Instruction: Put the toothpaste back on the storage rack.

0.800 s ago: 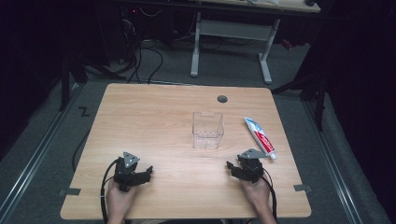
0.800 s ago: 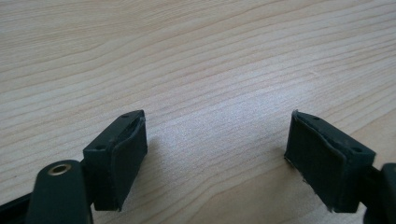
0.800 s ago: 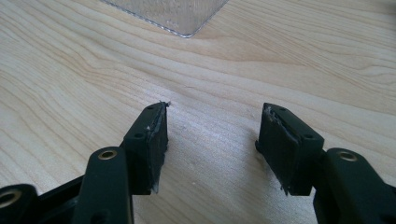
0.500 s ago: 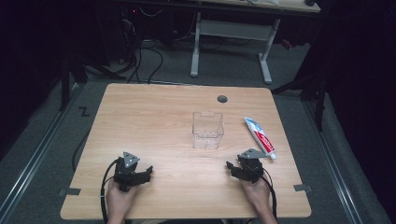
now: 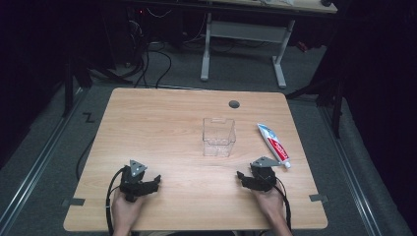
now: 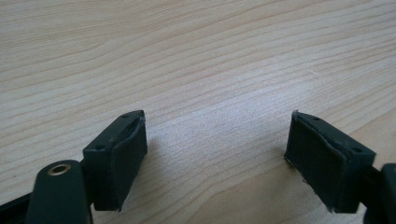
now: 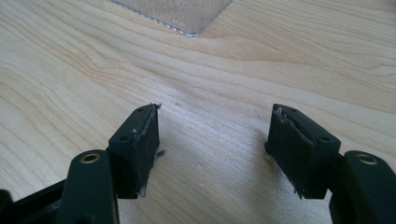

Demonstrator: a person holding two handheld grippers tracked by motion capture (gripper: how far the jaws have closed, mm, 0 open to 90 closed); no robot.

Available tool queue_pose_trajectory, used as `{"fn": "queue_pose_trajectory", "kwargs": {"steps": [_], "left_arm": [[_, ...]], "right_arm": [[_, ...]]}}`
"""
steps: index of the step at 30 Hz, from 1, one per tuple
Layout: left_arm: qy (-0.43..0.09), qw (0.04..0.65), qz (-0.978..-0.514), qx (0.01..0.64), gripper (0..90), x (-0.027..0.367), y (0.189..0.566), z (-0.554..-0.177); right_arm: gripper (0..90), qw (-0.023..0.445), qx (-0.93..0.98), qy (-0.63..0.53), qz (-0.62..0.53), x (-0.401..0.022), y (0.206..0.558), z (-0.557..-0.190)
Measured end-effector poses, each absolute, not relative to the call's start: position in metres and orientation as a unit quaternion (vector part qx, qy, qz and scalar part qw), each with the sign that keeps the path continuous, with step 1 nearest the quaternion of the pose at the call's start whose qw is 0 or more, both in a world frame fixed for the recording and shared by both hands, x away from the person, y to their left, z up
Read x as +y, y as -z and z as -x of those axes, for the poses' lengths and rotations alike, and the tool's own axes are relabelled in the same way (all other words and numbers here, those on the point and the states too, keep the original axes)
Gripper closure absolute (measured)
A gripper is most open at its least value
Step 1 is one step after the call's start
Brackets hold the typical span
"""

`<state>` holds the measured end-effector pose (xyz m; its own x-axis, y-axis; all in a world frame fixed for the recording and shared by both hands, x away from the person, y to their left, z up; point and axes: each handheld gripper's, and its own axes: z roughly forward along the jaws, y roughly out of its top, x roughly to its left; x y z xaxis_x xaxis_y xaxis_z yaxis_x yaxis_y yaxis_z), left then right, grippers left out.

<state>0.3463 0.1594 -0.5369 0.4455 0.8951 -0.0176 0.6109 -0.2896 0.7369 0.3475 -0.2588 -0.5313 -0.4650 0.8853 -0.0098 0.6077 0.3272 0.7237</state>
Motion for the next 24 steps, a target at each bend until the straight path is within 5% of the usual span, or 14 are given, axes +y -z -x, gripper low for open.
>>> {"fn": "queue_pose_trajectory", "kwargs": {"steps": [24], "left_arm": [[-0.205,0.347,-0.776,0.485,20.6,0.159,0.537,-0.346]], "right_arm": [[45.4,0.18,0.764,-0.339,-0.518,-0.278,0.508,-0.341]]}}
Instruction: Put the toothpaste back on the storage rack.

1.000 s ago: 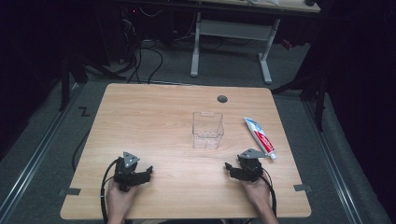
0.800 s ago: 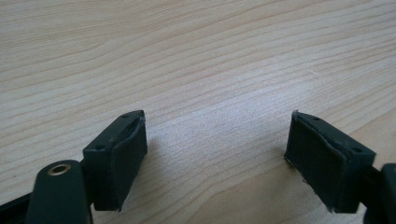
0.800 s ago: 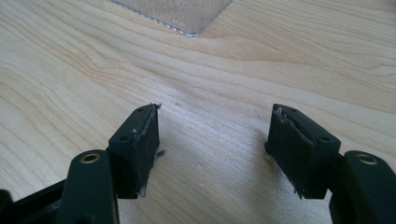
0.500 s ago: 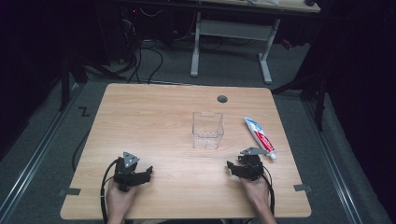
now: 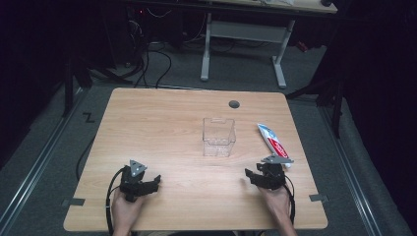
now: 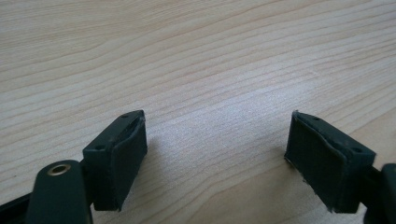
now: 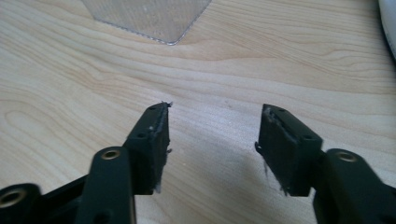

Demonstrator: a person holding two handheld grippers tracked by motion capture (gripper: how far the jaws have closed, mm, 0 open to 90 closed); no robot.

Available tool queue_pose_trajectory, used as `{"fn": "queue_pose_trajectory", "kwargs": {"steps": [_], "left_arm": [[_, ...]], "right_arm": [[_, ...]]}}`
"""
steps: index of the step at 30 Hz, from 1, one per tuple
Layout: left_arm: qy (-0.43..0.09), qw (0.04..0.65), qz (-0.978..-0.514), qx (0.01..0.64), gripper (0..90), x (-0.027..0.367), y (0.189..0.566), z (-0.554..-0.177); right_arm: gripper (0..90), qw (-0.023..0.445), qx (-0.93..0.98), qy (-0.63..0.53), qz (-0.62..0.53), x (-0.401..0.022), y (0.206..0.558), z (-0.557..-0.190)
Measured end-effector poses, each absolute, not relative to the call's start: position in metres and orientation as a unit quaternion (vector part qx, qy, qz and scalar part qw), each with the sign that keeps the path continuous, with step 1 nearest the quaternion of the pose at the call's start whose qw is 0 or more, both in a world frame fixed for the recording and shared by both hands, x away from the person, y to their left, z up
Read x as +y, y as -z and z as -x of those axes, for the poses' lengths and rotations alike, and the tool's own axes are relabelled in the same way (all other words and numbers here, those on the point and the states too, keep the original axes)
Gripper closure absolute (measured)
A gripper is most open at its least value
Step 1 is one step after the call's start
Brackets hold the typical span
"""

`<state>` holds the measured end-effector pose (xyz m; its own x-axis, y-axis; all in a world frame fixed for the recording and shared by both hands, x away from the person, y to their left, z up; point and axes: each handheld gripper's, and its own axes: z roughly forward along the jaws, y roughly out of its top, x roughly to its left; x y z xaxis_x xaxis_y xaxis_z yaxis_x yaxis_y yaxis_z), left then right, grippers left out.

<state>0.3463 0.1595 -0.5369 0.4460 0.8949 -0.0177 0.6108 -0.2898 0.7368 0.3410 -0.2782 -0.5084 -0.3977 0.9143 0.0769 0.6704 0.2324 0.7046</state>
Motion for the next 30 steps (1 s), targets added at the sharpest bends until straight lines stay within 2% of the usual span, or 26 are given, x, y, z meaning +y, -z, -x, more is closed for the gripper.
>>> {"fn": "queue_pose_trajectory", "kwargs": {"steps": [8,30], "left_arm": [[-0.205,0.346,-0.777,0.485,20.5,0.159,0.537,-0.346],[-0.205,0.346,-0.777,0.485,20.5,0.159,0.537,-0.346]], "right_arm": [[49.7,0.171,0.773,-0.332,-0.513,-0.28,0.512,-0.34],[58.7,0.217,0.743,-0.35,-0.528,-0.305,0.492,-0.333]]}}
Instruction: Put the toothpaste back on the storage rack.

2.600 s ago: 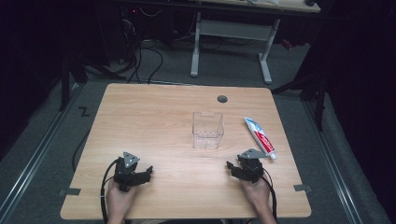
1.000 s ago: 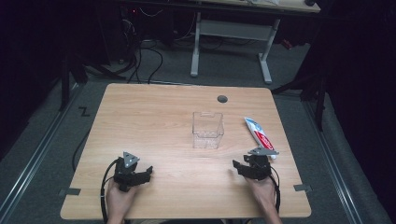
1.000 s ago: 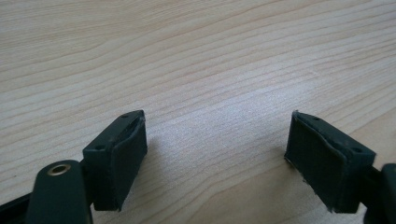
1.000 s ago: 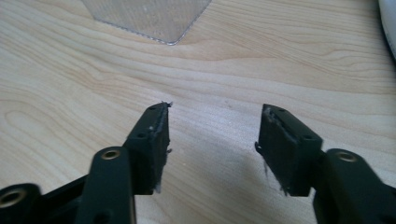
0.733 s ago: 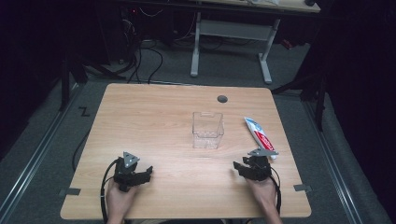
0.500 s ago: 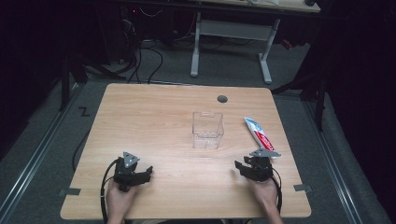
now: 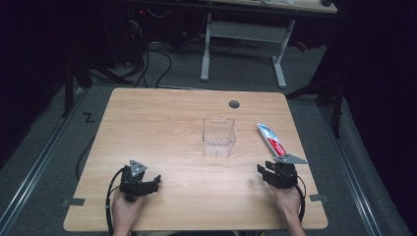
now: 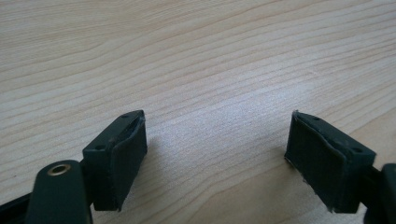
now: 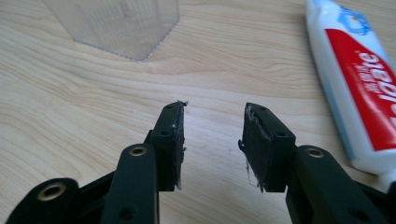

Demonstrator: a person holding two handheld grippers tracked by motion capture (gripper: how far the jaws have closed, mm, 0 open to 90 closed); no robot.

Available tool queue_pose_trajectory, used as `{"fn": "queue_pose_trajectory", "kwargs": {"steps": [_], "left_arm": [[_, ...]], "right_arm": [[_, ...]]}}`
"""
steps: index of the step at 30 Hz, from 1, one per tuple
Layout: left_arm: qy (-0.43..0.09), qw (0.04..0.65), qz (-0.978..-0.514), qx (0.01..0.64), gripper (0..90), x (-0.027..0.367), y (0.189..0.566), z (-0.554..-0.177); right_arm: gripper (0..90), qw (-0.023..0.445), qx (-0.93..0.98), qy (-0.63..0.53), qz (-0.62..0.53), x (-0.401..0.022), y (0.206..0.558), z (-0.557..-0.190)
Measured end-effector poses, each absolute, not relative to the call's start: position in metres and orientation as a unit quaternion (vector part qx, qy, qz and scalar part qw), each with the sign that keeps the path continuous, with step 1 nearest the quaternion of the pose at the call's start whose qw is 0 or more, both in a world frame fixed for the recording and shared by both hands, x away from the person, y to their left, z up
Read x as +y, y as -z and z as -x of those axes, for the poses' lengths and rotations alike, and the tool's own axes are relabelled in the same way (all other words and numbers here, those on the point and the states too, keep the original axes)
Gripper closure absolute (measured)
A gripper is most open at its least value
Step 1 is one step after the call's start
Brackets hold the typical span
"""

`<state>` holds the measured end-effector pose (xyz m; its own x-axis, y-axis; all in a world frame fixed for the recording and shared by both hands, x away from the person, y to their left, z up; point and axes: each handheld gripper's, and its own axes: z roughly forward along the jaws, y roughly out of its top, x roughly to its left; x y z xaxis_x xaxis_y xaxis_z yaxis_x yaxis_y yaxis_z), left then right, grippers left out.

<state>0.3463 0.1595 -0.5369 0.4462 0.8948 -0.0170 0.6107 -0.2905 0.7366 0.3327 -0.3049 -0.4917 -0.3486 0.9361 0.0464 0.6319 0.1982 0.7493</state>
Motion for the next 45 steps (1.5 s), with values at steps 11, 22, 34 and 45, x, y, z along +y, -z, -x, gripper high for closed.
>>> {"fn": "queue_pose_trajectory", "kwargs": {"steps": [11,22,34,45], "left_arm": [[-0.205,0.346,-0.777,0.485,20.6,0.159,0.537,-0.346],[-0.205,0.346,-0.776,0.486,20.6,0.159,0.537,-0.347],[-0.205,0.346,-0.776,0.486,20.6,0.159,0.537,-0.347],[-0.205,0.346,-0.776,0.486,20.6,0.159,0.537,-0.347]], "right_arm": [[61.0,0.218,0.739,-0.348,-0.534,-0.321,0.483,-0.335],[57.8,0.228,0.738,-0.337,-0.539,-0.329,0.47,-0.349],[53.6,0.237,0.74,-0.314,-0.545,-0.335,0.465,-0.37],[52.3,0.241,0.736,-0.312,-0.551,-0.341,0.457,-0.388]]}}
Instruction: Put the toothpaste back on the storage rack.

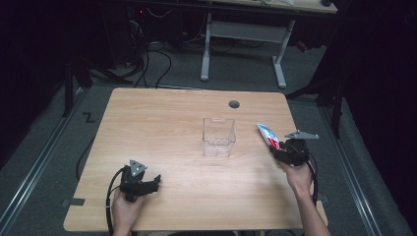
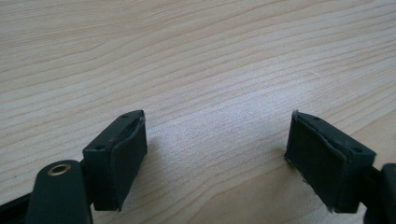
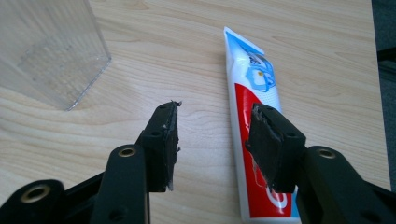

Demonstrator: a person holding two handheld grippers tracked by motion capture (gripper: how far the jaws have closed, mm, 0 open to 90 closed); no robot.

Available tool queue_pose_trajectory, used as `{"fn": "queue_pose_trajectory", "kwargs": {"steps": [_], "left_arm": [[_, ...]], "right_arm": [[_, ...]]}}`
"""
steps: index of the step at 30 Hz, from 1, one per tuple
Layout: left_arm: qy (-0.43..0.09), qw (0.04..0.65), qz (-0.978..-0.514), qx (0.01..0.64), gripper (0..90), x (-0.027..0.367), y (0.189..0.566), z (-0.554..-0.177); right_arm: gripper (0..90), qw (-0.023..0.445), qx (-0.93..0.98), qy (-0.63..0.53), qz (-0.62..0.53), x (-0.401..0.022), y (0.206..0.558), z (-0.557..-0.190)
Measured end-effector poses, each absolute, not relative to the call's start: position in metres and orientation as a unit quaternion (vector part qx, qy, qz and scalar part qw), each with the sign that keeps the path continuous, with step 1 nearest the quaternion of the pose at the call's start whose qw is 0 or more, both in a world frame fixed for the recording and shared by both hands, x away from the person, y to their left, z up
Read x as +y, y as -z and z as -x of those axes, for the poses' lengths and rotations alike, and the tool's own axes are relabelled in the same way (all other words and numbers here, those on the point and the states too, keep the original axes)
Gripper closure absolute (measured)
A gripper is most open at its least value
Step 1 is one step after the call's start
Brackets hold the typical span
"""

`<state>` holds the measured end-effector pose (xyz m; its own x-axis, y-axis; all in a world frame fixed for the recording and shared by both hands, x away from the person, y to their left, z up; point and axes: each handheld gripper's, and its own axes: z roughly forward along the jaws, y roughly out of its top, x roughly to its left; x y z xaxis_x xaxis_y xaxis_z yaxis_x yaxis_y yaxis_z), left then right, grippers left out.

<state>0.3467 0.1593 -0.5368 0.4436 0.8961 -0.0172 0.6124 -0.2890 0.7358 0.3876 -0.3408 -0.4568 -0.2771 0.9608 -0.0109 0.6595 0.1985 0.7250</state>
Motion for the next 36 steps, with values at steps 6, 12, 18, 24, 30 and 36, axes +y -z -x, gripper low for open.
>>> {"fn": "queue_pose_trajectory", "kwargs": {"steps": [6,12,18,24,30,36], "left_arm": [[-0.205,0.346,-0.776,0.486,20.6,0.159,0.537,-0.347],[-0.205,0.346,-0.776,0.486,20.6,0.159,0.537,-0.347],[-0.205,0.345,-0.776,0.486,20.6,0.159,0.537,-0.347],[-0.205,0.345,-0.776,0.486,20.6,0.159,0.537,-0.347],[-0.205,0.345,-0.777,0.485,20.5,0.159,0.537,-0.347],[-0.205,0.345,-0.777,0.485,20.5,0.159,0.537,-0.347]], "right_arm": [[52.1,0.236,0.731,-0.312,-0.559,-0.345,0.456,-0.399],[50.3,0.23,0.737,-0.291,-0.565,-0.346,0.459,-0.41],[50.1,0.231,0.744,-0.275,-0.563,-0.343,0.458,-0.422],[49.8,0.233,0.745,-0.27,-0.564,-0.34,0.458,-0.431],[49.0,0.232,0.754,-0.246,-0.563,-0.334,0.459,-0.442],[48.4,0.233,0.762,-0.222,-0.562,-0.327,0.463,-0.457]]}}
